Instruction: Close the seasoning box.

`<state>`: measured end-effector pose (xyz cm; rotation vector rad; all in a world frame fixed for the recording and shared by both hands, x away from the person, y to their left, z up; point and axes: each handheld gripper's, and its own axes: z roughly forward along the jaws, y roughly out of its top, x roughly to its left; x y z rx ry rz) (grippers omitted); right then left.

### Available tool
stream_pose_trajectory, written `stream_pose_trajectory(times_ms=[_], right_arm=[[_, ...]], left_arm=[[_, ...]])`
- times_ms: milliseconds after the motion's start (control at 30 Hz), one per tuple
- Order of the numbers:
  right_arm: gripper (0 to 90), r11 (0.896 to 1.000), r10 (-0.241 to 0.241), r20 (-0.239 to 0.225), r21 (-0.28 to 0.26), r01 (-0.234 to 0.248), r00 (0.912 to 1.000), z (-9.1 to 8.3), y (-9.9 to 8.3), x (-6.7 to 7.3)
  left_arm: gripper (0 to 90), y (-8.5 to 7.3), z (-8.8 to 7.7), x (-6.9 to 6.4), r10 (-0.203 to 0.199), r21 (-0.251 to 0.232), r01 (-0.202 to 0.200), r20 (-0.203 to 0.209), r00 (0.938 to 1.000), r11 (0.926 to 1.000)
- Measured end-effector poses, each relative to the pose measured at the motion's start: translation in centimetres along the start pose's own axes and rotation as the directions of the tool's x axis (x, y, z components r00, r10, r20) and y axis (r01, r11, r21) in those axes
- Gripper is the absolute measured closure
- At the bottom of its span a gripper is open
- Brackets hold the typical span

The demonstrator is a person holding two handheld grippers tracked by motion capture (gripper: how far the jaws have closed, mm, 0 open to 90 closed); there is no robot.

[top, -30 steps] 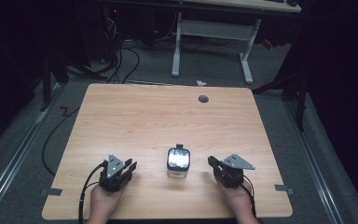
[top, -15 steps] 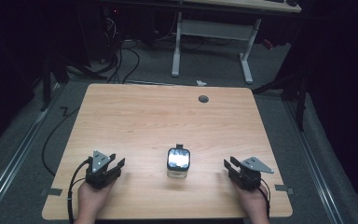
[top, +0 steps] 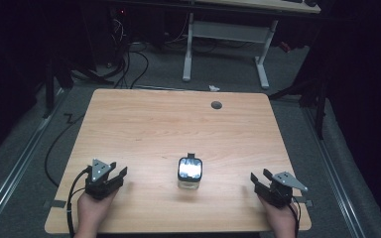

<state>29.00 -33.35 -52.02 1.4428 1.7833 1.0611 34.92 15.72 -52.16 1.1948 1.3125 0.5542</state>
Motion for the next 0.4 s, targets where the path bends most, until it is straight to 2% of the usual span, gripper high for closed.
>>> stream_pose_trajectory(times_ms=[200, 333, 400], right_arm=[[42.2, 1.000, -0.018, -0.015, -0.003, 0.018, 0.9997, 0.14, 0.10, 0.24], [42.0, 1.000, -0.028, -0.024, -0.007, 0.028, 0.9993, 0.03, 0.07, 0.52], [41.6, 1.000, -0.023, -0.027, -0.007, 0.023, 0.9994, 0.08, 0.12, 0.54]], left_arm=[[52.2, -0.07, -0.48, -0.18, 0.023, 0.000, -0.023, 0.001, 0.9997, 0.9997], [52.1, -0.22, -0.37, -0.38, 0.015, 0.000, -0.015, 0.001, 0.9999, 0.9999], [52.1, -0.45, -0.29, -0.41, 0.022, 0.011, -0.022, 0.002, 0.9997, 0.9997]])
